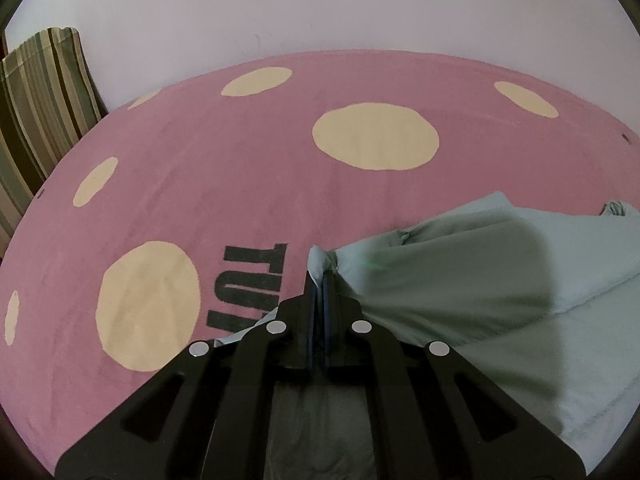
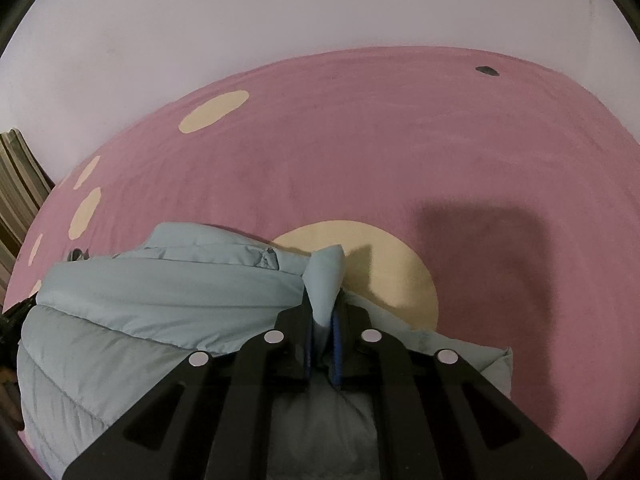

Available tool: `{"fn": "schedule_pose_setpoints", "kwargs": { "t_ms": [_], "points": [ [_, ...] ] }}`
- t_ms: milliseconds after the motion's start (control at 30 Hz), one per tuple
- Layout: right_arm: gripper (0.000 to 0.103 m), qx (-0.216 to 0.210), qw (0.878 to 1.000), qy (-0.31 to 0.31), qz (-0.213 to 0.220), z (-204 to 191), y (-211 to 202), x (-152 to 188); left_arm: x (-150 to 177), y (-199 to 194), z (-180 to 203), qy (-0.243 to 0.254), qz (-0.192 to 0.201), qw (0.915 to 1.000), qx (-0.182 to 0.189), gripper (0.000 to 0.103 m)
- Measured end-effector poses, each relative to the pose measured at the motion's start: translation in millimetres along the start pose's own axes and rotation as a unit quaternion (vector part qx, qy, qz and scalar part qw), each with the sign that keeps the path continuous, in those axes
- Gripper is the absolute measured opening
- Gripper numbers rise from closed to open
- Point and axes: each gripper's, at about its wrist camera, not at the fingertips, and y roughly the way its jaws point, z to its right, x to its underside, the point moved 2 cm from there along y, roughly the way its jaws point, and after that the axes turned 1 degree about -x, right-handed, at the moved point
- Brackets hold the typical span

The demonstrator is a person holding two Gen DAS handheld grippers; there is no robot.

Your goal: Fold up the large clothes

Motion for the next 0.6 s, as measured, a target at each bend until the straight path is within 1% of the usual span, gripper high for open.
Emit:
{"fn": "schedule_pose_setpoints", "kwargs": {
  "t_ms": [33, 100, 167, 267, 333, 400, 433, 467, 600],
  "points": [
    [0.008, 0.001, 1.000, 0.000, -0.002, -0.4, -3.5, -1.0, -0.5, -4.7, -1.3, -0.002, 0.000, 1.0000, -0.001, 0.009],
    [0.008, 0.001, 1.000, 0.002, 0.001, -2.1, -16.4, -3.5, 0.6, -20.2, -6.1, -0.014, 0.007, 0.9999, 0.003, 0.021],
    [0.008, 0.000, 1.000, 0.004, 0.015, -5.7, -33.8, -5.3, -0.4, -41.6, -10.3, -0.031, 0.022, 0.9993, 0.004, 0.027],
    [0.008, -0.021, 0.999, 0.008, 0.038, -24.1, -61.9, -6.8, -2.9, -70.4, -2.6, -0.049, 0.040, 0.9976, 0.028, 0.030],
    [0.008, -0.039, 0.998, 0.004, 0.045, -43.3, -70.3, -4.6, -1.7, -87.2, 19.1, -0.045, 0.052, 0.9963, 0.052, 0.034],
    [0.022, -0.057, 0.998, -0.006, 0.040, -65.3, -68.3, 0.5, 0.7, -96.7, 47.0, -0.032, 0.059, 0.9952, 0.071, 0.045],
    [0.032, -0.064, 0.997, -0.010, 0.036, -73.3, -65.2, 2.2, 2.2, -97.3, 60.2, -0.028, 0.057, 0.9944, 0.084, 0.045],
    [0.035, -0.071, 0.997, -0.017, 0.033, -83.5, -60.5, 5.2, 3.5, -94.7, 73.0, -0.025, 0.052, 0.9940, 0.093, 0.045],
    [0.035, -0.061, 0.997, -0.045, 0.021, -109.7, -37.6, 15.0, 11.4, -74.1, 103.7, -0.032, 0.025, 0.9940, 0.102, 0.046]
  ]
}}
